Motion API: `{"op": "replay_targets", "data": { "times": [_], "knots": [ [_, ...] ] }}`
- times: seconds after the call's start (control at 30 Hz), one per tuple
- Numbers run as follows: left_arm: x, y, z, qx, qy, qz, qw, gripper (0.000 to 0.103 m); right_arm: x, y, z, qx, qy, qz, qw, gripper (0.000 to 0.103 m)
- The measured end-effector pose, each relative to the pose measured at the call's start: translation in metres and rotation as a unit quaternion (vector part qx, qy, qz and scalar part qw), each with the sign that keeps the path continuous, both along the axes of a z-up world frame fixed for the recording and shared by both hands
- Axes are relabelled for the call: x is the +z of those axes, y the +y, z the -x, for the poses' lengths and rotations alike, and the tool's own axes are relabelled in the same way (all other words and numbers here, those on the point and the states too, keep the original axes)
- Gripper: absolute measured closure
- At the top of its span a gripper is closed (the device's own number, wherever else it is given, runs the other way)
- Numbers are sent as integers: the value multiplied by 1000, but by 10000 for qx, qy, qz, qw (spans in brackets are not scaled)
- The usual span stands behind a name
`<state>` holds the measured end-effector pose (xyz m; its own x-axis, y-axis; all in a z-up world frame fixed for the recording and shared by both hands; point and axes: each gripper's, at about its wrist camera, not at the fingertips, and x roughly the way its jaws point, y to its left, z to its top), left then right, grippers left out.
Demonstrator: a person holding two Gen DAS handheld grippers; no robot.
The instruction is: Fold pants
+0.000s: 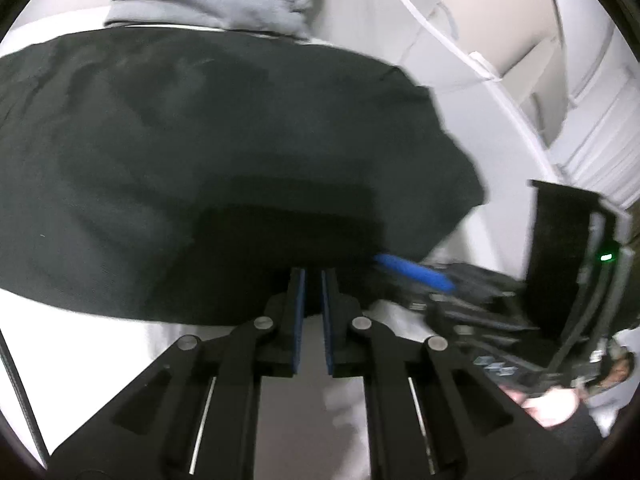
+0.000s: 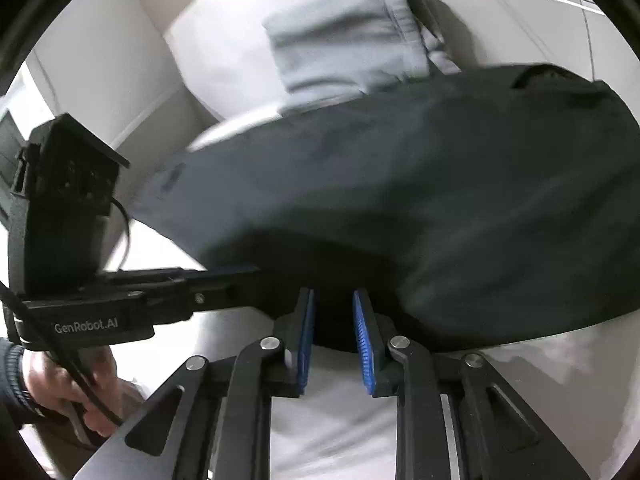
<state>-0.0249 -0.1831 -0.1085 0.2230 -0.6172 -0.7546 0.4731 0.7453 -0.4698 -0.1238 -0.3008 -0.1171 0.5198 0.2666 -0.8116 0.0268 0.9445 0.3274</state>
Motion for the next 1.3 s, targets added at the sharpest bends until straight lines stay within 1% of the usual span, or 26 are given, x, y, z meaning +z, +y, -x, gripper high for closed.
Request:
{"op": "replay_targets", "data": {
  "times": [0.03, 0.07, 0.1, 0.17, 0.2, 0.27, 0.3, 0.33, 0.37, 0.4, 0.43, 0.47, 0.5, 0.57, 0.6, 0.67, 0.73, 0.77, 0.83, 0.9, 0.93, 1.03, 1.1, 1.13, 1.2, 1.3],
  "knots": [
    [-5, 2, -3, 1, -11, -58, 10000, 103, -3, -2, 0, -8, 5, -34, 10000, 83],
    [-8, 6, -4, -21, -12, 55, 10000, 103, -4, -3, 1, -31, -16, -70, 10000, 84],
    [-11, 7, -3, -57, -40, 57, 10000, 103, -3, -1, 1, -51, -18, -48, 10000, 84],
    [-9, 3, 1, -159, -186, -110, 9996, 103, 0, 1, 2, -50, -48, -61, 10000, 83],
    [-9, -1, -2, -186, -225, -168, 9994, 103, 5, -1, 4, -51, -143, -256, 9996, 83],
    [-11, 0, -6, -183, -148, -106, 9997, 103, 25, -15, 15, -321, -548, -534, 9966, 83],
    [-14, -3, -13, -169, -87, -60, 9998, 103, 43, -30, 27, -680, -1002, -649, 9905, 83],
    [-15, -1, -16, -170, -5, -3, 9999, 103, 54, -41, 37, -963, -1270, -684, 9848, 80],
    [-16, 0, -18, -177, 44, 18, 9998, 103, 69, -60, 54, -1537, -1659, -635, 9720, 64],
    [-15, 0, -19, -187, 59, 6, 9998, 103, 79, -74, 68, -2064, -1855, -451, 9596, 27],
    [-15, -1, -20, -210, 46, -32, 9998, 103, 87, -95, 88, -2989, -1997, -184, 9330, 11],
    [-14, -3, -20, -240, 14, -74, 9997, 103, 89, -108, 101, -3500, -2068, -193, 9134, 3],
    [-13, -4, -19, -257, 2, -88, 9996, 103, 87, -121, 112, -3928, -2026, -292, 8965, 3],
    [-10, -7, -18, -298, -23, -128, 9995, 103, 75, -147, 130, -4758, -1724, -483, 8611, 3],
    [-8, -10, -17, -317, -51, -201, 9993, 101, 70, -155, 135, -4956, -1659, -495, 8511, 4],
    [2, -14, -13, -446, -95, -247, 9987, 84, 59, -173, 140, -5322, -1446, -469, 8329, 6],
    [19, -17, -10, -614, -189, -104, 9979, 42, 51, -182, 140, -5496, -1317, -533, 8232, 10],
    [28, -15, -7, -682, -265, -6, 9973, 38, 43, -188, 137, -5562, -1213, -617, 8198, 12],
    [56, -14, -4, -907, -556, 239, 9940, 32, 34, -195, 133, -5648, -1130, -731, 8142, 16],
    [76, -11, -5, -1035, -674, 361, 9917, 26, 24, -203, 129, -5762, -1128, -925, 8042, 19],
    [86, -7, -6, -1051, -736, 439, 9908, 24, 19, -208, 126, -5841, -1197, -1062, 7958, 20],
    [111, 9, -9, -1178, -1099, 661, 9847, 24, 10, -223, 119, -5986, -1287, -1051, 7836, 22],
    [121, 25, -10, -1028, -1395, 821, 9814, 23, 3, -231, 111, -6066, -1160, -955, 7807, 26],
    [123, 30, -13, -917, -1408, 910, 9816, 22, 4, -230, 110, -6079, -1171, -903, 7801, 26],
    [119, 38, -21, -808, -1210, 1025, 9840, 22, 4, -229, 109, -6105, -1265, -908, 7766, 26],
    [107, 41, -36, -589, -843, 957, 9901, 22, 0, -237, 105, -6011, -1533, -1091, 7767, 26]
  ]
}}
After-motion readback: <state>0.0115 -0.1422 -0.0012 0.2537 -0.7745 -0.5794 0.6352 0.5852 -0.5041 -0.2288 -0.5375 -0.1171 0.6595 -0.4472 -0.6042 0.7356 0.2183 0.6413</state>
